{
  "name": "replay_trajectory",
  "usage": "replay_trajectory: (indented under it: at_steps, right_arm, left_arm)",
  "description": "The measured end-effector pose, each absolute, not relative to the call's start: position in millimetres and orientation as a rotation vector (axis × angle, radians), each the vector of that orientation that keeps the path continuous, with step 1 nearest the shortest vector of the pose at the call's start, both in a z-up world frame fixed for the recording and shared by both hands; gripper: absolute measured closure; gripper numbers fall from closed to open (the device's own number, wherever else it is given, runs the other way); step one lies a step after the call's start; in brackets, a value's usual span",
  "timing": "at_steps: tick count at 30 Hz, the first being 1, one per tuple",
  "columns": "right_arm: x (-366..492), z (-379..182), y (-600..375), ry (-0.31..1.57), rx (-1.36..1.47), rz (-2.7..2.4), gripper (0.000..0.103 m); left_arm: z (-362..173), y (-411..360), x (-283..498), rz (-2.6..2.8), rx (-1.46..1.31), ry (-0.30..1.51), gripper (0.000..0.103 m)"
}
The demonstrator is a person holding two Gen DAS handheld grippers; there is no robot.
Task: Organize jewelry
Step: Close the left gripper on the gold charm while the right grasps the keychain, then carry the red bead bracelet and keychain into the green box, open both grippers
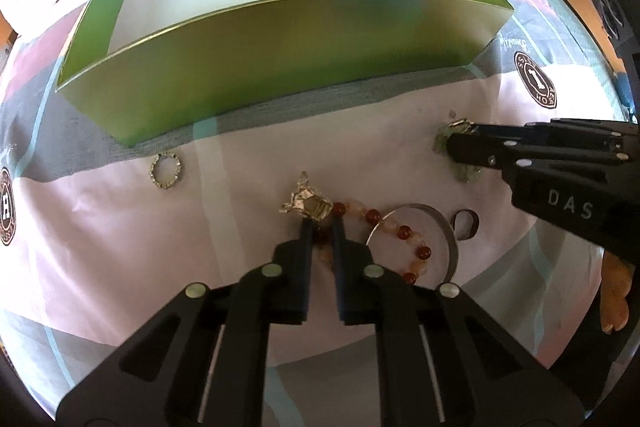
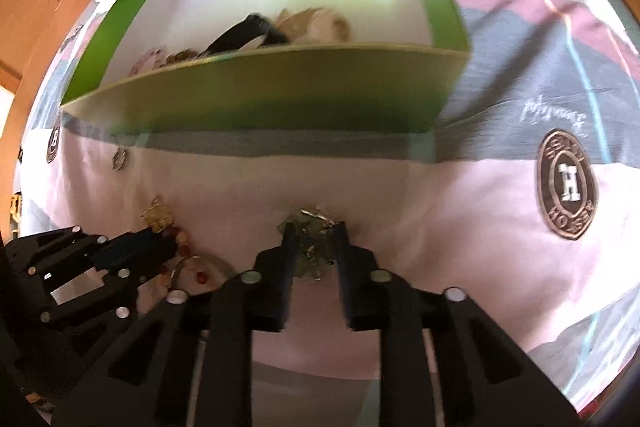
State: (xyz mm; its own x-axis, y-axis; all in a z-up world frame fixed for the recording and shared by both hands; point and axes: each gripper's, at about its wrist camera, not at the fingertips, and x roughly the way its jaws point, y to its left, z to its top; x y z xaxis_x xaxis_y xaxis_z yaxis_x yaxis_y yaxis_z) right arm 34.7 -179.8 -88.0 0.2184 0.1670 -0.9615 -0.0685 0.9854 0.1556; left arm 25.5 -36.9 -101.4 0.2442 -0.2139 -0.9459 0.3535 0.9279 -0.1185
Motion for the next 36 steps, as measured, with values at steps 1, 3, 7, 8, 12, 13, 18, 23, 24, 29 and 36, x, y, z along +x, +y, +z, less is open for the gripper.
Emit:
replay_trajectory:
  at_steps: [1, 3, 7, 8, 12, 13, 18, 23, 24, 29, 36]
  right_arm:
    - [34, -87, -177, 1.335, 0.069, 0.170, 0.088]
    - [31, -85, -173, 1.328, 0.062, 0.180, 0.092]
    - [31, -80, -173, 1.313, 0.063, 0.184, 0.094]
    - [32, -79, -173, 1.311, 0.061, 0.179, 0.094]
    - [31, -76, -177, 1.301, 0.076, 0.170, 0.095]
    - [31, -75, -177, 1.293, 0.080, 0.168, 0.097]
    - [28, -56, -184, 1.237, 0.113, 0.170, 0.099]
    - [25, -46, -180, 1.209, 0.084, 0.175, 0.100]
    - [27, -50, -179, 1.226, 0.069, 0.172, 0.100]
    - [36, -81, -175, 1.319, 0.073, 0.162, 0.073]
    - [33, -75, -167, 1.293, 0.058, 0.185, 0.094]
  left_arm:
    - [-101, -36, 26, -0.390, 0.121, 1.268, 0.093]
    - [-98, -32, 28, -0.404, 0.079, 1.275, 0.095]
    - [-87, -21, 29, -0.460, -0.008, 1.269, 0.096]
    - [-84, -19, 29, -0.474, -0.025, 1.263, 0.096]
    - [-66, -14, 27, -0.522, -0.071, 1.219, 0.096]
    - [-61, -13, 24, -0.532, -0.083, 1.208, 0.096]
    - [-42, -11, 19, -0.555, -0.116, 1.162, 0.096]
    - [-41, -7, 19, -0.542, -0.104, 1.156, 0.096]
    - [-43, -9, 20, -0.537, -0.099, 1.163, 0.096]
    - [-47, -13, 21, -0.525, -0.079, 1.170, 0.096]
    - [-39, -10, 21, -0.508, -0.094, 1.142, 0.096]
